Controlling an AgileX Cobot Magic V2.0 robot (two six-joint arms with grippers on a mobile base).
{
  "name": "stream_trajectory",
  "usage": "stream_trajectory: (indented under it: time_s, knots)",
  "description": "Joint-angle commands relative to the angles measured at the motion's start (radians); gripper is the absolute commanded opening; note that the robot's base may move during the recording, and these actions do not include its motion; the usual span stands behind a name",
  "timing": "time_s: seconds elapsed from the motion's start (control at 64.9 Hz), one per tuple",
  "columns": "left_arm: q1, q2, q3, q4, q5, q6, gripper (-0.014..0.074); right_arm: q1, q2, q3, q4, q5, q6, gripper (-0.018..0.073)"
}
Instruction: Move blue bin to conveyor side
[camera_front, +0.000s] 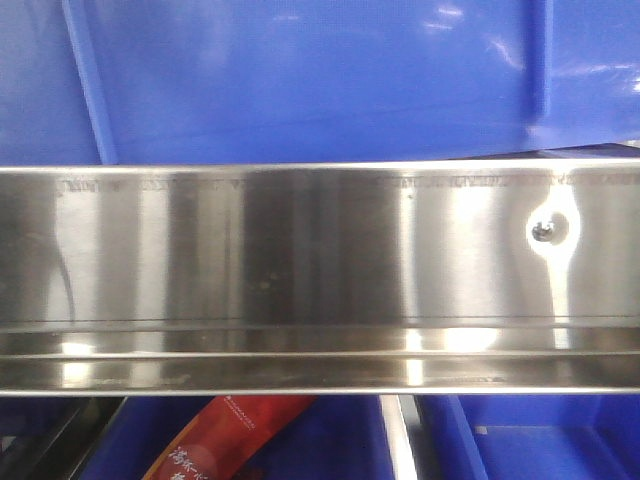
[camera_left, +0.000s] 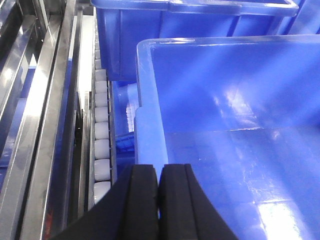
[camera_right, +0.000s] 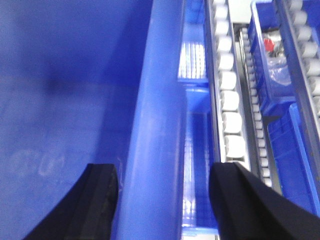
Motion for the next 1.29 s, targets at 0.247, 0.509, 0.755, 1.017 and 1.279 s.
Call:
stream_trajectory:
  time_s: [0.247, 0.509, 0.755, 1.017, 1.279]
  knots:
    - [-0.003, 0.000, -0.006, -0.003, 0.051, -0.006, -0.0014, 0.000, 0.020, 0.001, -0.005, -0.013, -0.006, 0.0297]
    - [-0.003, 0.000, -0.005, -0.003, 0.048, -0.006, -0.0014, 0.000, 0.020, 0.001, -0.005, -0.013, -0.006, 0.0297]
    - [-0.003, 0.000, -0.005, -0.003, 0.048, -0.006, -0.0014, 0.000, 0.020, -0.049, -0.004, -0.013, -0.006, 0.0297]
    - [-0.003, 0.000, -0.005, -0.003, 0.048, -0.006, -0.0014, 0.000, 0.020, -0.046, -0.002, -0.013, 0.015, 0.0297]
    - [-0.003, 0.000, -0.005, -0.003, 0.048, -0.006, -0.0014, 0.000, 0.022, -0.035, 0.001, -0.013, 0.027, 0.0297]
